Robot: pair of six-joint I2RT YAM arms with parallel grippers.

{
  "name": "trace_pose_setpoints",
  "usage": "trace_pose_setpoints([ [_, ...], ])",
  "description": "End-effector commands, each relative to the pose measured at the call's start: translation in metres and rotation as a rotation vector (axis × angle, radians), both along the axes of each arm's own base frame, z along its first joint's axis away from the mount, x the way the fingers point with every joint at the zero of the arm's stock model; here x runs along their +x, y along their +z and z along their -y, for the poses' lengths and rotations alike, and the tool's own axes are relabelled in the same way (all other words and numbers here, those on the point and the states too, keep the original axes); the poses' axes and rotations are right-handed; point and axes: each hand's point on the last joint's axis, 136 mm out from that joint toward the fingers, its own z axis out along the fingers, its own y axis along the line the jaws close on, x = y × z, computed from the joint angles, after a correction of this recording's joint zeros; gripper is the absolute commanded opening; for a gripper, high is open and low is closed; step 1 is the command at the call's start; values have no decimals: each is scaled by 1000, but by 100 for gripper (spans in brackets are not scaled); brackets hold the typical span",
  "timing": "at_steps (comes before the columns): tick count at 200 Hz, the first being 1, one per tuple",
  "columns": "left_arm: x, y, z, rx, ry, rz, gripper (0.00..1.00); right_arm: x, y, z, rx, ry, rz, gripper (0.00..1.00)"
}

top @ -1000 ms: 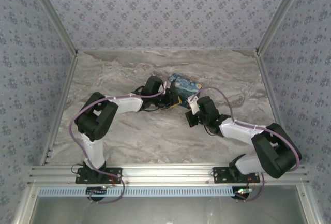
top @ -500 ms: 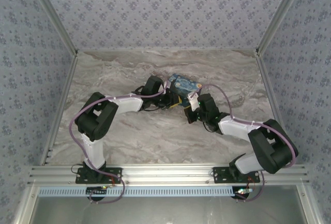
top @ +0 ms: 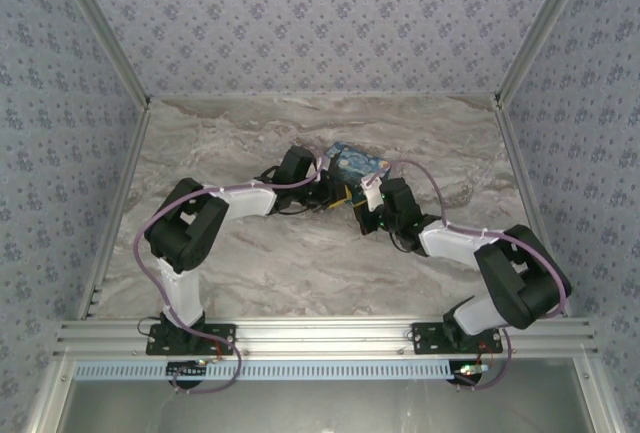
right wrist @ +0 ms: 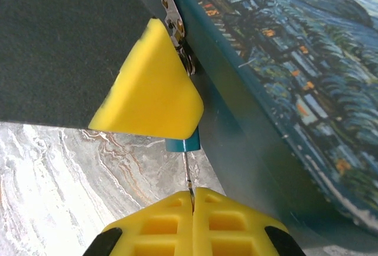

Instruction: Unlock the padlock with the key

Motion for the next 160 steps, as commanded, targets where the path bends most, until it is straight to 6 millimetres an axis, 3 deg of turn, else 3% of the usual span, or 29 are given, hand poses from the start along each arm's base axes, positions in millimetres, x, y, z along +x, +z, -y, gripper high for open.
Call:
trace_pose_setpoints([
  [1, -1, 38, 13, -83, -35, 57, 14, 12, 8, -2, 14, -24, 21, 0],
  [124, -3, 37, 12, -92, -30, 44, 14, 21, 28, 2, 150, -63, 72, 0],
  [160, -3, 37, 13, -107, -19, 38, 14, 19, 25, 4, 158, -61, 69, 0],
])
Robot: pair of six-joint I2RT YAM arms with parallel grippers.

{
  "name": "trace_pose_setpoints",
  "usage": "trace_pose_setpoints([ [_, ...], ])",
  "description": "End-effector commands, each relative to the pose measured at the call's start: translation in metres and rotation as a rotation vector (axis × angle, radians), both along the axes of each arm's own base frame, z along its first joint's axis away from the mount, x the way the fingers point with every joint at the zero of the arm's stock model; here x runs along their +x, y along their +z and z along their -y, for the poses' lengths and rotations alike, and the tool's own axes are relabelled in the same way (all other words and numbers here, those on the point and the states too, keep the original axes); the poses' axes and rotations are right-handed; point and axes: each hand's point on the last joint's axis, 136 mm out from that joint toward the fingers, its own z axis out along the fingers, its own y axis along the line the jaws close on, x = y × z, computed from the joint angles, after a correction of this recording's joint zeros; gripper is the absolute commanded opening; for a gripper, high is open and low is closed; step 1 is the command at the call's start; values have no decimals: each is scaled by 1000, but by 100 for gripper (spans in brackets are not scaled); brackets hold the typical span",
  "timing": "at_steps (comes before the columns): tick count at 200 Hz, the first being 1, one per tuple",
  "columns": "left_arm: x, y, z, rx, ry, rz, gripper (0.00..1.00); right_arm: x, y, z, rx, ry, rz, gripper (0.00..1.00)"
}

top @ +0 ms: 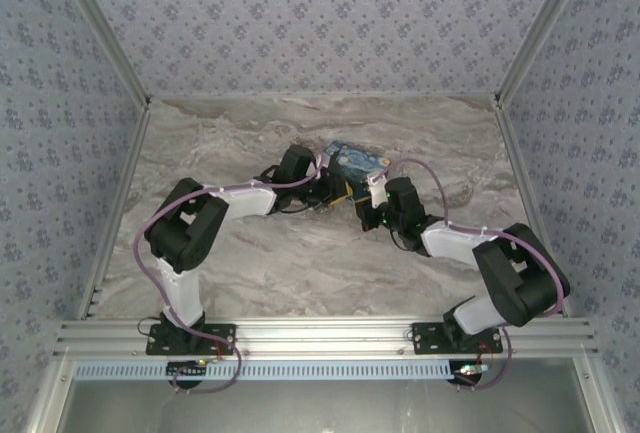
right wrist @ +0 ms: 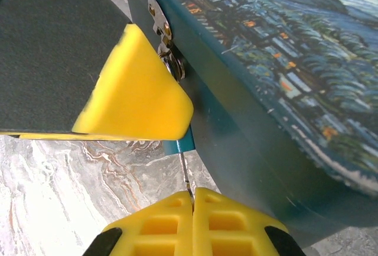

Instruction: Unlock the padlock with the key

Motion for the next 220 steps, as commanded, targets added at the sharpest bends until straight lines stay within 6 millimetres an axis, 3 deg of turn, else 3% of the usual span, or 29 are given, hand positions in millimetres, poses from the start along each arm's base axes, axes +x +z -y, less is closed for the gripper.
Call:
trace_pose_setpoints([
  [1, -9, 29, 10, -72, -41, 23, 14, 10, 18, 1, 59, -24, 61, 0],
  [103, -12, 26, 11, -71, -47, 14, 14, 11, 25, 6, 102, -36, 81, 0],
  [220, -15, 29, 27, -114, -56, -7, 14, 29, 59, -1, 249, -32, 132, 0],
])
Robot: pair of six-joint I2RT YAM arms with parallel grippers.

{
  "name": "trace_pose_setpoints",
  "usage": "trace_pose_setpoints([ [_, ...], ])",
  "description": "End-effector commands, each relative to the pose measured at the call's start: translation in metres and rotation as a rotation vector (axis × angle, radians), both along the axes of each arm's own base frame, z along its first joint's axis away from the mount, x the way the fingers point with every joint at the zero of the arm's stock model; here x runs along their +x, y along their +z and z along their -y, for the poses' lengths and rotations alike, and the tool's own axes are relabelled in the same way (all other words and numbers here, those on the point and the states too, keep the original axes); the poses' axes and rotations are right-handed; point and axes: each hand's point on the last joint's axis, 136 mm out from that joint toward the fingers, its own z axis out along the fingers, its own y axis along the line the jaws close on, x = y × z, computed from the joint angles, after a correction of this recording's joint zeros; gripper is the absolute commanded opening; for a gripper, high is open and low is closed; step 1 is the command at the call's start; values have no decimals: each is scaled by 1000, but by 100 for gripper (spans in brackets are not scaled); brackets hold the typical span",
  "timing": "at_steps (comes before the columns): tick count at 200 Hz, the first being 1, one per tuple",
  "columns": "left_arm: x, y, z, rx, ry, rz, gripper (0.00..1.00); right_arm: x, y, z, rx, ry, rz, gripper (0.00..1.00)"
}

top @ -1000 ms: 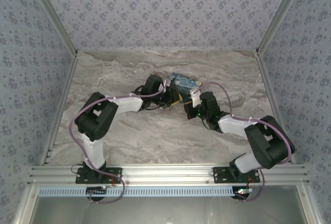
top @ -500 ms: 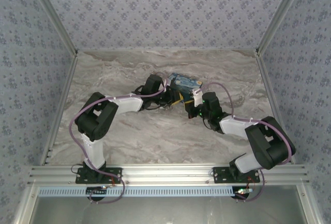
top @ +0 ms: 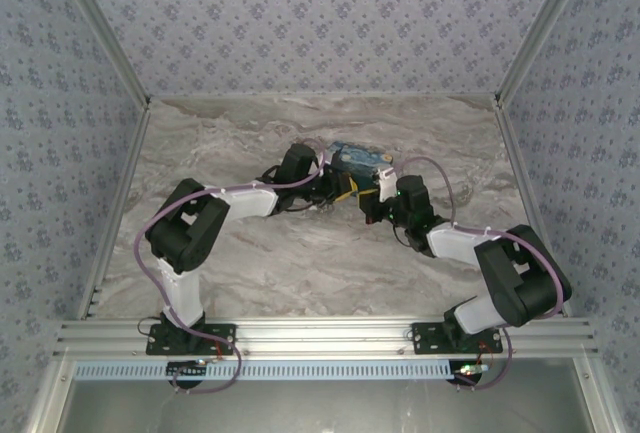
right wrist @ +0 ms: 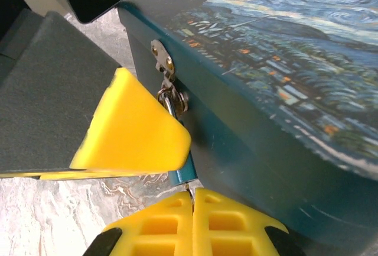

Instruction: Unlock the padlock with the key

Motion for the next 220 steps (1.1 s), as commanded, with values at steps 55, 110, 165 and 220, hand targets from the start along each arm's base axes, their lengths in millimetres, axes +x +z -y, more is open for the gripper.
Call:
trace_pose_setpoints([
  [55, -12, 13, 18, -55, -59, -4, 15, 18, 38, -7, 126, -17, 73, 0],
  [110, 5, -1, 21, -50, -32, -7, 30, 7, -13, 4, 96, -83, -85, 0],
  [165, 12, -22, 9, -4, 3, -30, 46, -3, -57, 10, 108, -139, -200, 0],
  [220, 8, -33, -10, -11, 64, -67, 51, -7, -56, 11, 176, -192, -262, 0],
])
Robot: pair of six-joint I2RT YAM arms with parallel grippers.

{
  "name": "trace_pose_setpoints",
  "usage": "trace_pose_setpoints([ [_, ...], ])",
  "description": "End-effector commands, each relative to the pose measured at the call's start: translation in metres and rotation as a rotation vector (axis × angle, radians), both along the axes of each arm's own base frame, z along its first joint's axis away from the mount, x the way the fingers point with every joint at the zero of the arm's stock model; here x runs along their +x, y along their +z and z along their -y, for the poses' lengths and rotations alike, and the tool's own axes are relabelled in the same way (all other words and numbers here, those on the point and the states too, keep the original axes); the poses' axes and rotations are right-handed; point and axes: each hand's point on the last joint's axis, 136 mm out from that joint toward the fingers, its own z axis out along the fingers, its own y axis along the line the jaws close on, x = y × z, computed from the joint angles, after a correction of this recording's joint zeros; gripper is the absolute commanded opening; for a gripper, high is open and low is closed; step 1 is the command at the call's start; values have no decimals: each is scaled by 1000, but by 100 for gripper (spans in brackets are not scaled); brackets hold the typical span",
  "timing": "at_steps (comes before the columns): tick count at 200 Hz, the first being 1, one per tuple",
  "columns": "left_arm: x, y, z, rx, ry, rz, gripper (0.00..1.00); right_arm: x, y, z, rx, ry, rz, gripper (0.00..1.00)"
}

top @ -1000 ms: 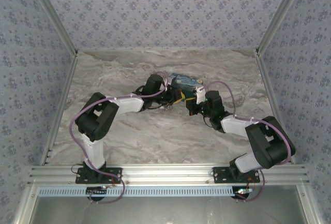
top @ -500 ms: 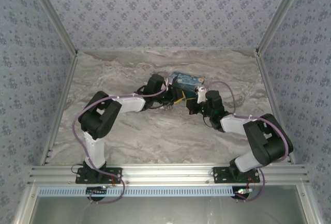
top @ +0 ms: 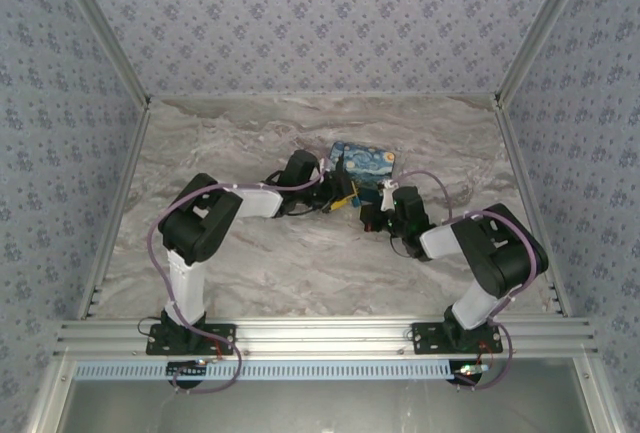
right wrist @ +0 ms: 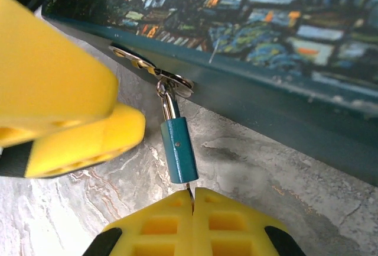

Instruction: Unlock the padlock with the key

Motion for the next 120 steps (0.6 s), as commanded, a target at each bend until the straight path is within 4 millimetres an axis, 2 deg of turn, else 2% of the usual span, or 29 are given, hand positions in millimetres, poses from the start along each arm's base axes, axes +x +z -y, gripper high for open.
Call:
trace_pose_setpoints([
  [1, 3, 14, -3, -52, 29, 15, 51, 1, 7, 3, 51, -61, -14, 0],
  [57, 5, 11, 2, -130, 65, -7, 46, 1, 20, 0, 170, -92, -91, 0],
  [120, -2, 10, 14, -144, 57, -25, 46, 1, 31, -3, 231, -104, -133, 0],
])
